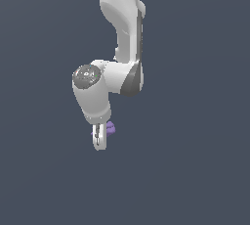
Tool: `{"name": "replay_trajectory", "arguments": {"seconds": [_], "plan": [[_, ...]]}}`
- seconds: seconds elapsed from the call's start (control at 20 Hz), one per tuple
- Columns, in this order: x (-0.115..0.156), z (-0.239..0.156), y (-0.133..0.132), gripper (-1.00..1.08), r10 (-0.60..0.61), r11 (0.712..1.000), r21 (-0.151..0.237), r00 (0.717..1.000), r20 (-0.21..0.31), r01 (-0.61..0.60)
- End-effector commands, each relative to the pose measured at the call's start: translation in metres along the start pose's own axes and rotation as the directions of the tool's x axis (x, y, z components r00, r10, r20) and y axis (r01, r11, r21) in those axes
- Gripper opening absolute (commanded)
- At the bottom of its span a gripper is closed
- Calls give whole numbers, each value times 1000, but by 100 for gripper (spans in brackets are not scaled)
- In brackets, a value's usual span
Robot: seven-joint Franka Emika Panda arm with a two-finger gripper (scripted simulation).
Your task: Pick up the object and move it to a goal position.
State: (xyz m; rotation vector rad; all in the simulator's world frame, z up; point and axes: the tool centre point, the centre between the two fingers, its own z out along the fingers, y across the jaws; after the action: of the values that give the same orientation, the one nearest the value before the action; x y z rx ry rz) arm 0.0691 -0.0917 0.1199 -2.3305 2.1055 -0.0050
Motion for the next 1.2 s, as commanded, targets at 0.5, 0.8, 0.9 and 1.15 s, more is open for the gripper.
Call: {"name": "replay_trajectory", "arguments": {"seconds": [0.5,0.8,0.9,1.15], "plan": [[44,-54,-42,-100,0,1000,-2,1000,1,0],[55,-66,-52,-100,0,1000,-3,1000,1,0],[57,-69,-54,-100,0,1000,-3,1000,1,0],[60,-72,-58,-100,0,1000,-3,1000,2,0]]}}
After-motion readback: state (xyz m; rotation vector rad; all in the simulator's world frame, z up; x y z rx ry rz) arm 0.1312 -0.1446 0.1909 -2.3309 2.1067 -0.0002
